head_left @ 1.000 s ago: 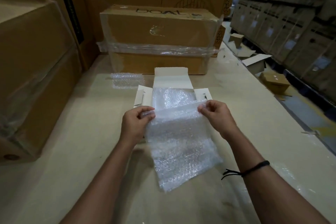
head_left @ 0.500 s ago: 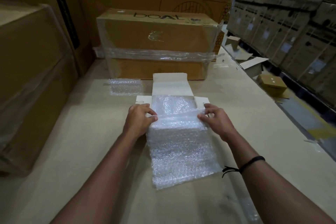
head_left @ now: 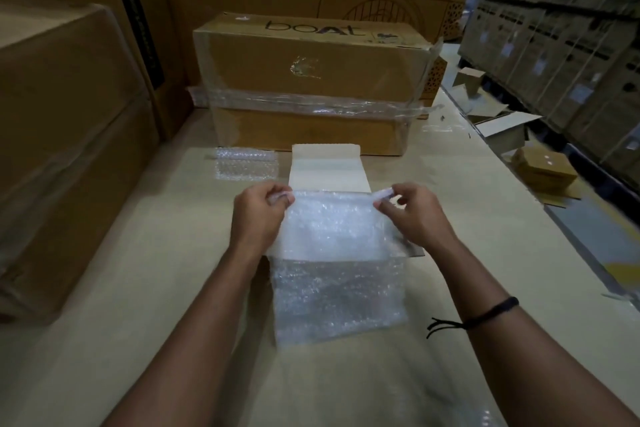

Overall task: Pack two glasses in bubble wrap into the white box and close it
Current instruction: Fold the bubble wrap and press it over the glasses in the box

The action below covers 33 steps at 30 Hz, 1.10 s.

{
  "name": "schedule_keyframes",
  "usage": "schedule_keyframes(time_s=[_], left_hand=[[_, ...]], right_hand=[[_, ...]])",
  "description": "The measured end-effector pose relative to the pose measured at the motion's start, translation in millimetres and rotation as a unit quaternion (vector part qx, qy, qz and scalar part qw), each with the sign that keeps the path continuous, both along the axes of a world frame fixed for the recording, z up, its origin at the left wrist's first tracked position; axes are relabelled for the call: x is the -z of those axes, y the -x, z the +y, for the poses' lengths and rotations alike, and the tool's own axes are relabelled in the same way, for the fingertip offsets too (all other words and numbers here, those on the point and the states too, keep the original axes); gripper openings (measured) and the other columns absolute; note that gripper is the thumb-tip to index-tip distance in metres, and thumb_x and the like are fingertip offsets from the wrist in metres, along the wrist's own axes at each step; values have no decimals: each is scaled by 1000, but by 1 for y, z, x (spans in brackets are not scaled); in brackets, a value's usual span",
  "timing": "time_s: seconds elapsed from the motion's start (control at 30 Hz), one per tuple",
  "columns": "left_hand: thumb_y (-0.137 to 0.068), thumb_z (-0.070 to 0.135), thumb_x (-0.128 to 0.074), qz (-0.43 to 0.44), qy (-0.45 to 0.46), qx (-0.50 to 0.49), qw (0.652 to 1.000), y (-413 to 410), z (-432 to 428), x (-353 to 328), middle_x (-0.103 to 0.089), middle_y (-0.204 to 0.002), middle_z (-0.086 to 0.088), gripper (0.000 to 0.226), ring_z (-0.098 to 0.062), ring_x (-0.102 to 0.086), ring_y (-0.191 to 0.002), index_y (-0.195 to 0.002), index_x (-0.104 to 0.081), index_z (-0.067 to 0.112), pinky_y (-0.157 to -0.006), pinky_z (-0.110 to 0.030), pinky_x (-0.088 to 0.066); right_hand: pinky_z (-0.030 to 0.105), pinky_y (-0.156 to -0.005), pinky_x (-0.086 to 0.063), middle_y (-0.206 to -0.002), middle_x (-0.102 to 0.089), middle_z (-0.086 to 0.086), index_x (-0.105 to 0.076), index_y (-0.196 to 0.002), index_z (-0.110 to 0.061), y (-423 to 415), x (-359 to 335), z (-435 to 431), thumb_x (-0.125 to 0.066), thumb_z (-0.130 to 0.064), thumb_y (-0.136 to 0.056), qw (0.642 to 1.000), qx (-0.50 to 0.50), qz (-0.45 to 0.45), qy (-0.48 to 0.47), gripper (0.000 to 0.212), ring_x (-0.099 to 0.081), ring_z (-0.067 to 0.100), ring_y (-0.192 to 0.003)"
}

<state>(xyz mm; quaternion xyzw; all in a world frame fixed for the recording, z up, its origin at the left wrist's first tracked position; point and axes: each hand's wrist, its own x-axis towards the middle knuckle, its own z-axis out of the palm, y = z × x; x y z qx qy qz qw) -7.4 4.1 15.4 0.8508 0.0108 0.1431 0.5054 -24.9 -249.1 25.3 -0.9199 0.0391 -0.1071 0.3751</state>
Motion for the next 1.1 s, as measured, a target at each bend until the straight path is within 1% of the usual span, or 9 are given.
schedule_keyframes(time_s=[0.07, 0.13, 0.2, 0.33, 0.43, 0.53, 0.7, 0.87, 1.1], left_hand=[[-85, 16, -72, -10, 53, -16, 998, -11, -2, -2, -69, -95, 3, 15, -12, -64, -87, -99, -69, 20, -75, -25, -52], [-85, 15, -72, -16, 56, -24, 998, -28, -6, 0, -68, -97, 3, 19, -13, -65, -89, -101, -66, 22, -74, -25, -53], [-85, 17, -71, -15, 16, -37, 999, -44, -11, 3, -68, -98, 2, 19, -15, -65, -91, -103, -67, 21, -77, -29, -53], [-88, 23, -65, 0, -151, -54, 987, -70, -17, 13, -72, -103, 0, 20, -22, -64, -92, -108, -68, 22, -81, -35, -52], [-89, 28, -64, 39, -236, -35, 970, -81, -18, 23, -71, -109, 0, 25, -23, -62, -97, -113, -67, 24, -87, -36, -48], [-86, 29, -68, -15, -288, -27, 957, -82, -16, 31, -61, -122, -1, 39, -25, -52, -113, -123, -61, 22, -94, -39, -37], [-79, 20, -73, -207, -420, 82, 880, -70, -10, 35, -69, -102, 2, 24, -25, -58, -98, -102, -75, 23, -86, -43, -38], [-91, 40, -50, -60, -544, 91, 832, -68, -8, 30, -66, -110, 15, 26, -17, -48, -104, -104, -72, 37, -90, -41, -25], [-96, 36, -38, -34, -548, 76, 832, -69, -18, 24, -68, -108, 11, 33, -20, -48, -105, -108, -69, 34, -96, -46, -23]], right_hand=[[25, -57, -37, -70, -58, -10, -61, -73, -22, -14, -2, 3, -69, -33, -88, 998, 4, 12, -66, 20, -52, 7, -63], [25, -54, -35, -64, -54, -8, -57, -72, -20, -30, 2, 7, -68, -29, -89, 996, 16, 7, -86, 22, -47, 8, -58], [28, -62, -42, -74, -61, -5, -62, -89, -19, -45, 6, 10, -65, -27, -90, 996, 31, 9, -80, 9, -55, 12, -68], [34, -75, -48, -90, -62, -3, -50, -127, -25, -65, 21, 12, -61, -28, -92, 999, 36, 26, 12, 37, -61, 23, -87], [35, -81, -48, -99, -62, -3, -42, -139, -35, -72, 32, 11, -58, -26, -94, 993, -4, 24, 117, 48, -61, 23, -92], [33, -80, -44, -107, -61, 2, -60, -122, -30, -78, 37, 7, -55, -29, -95, 970, -19, 5, 243, 27, -60, 26, -96], [34, -79, -43, -106, -57, 4, -72, -103, -18, -81, 44, 6, -64, -24, -90, 952, -24, -69, 297, 16, -51, 24, -97], [35, -77, -41, -105, -67, 1, -75, -100, -20, -82, 43, 5, -60, -21, -91, 938, -57, -92, 331, 17, -50, 24, -95], [33, -75, -33, -102, -70, 0, -75, -103, -25, -80, 39, 1, -56, -22, -92, 923, -106, -64, 364, 22, -52, 25, -94]])
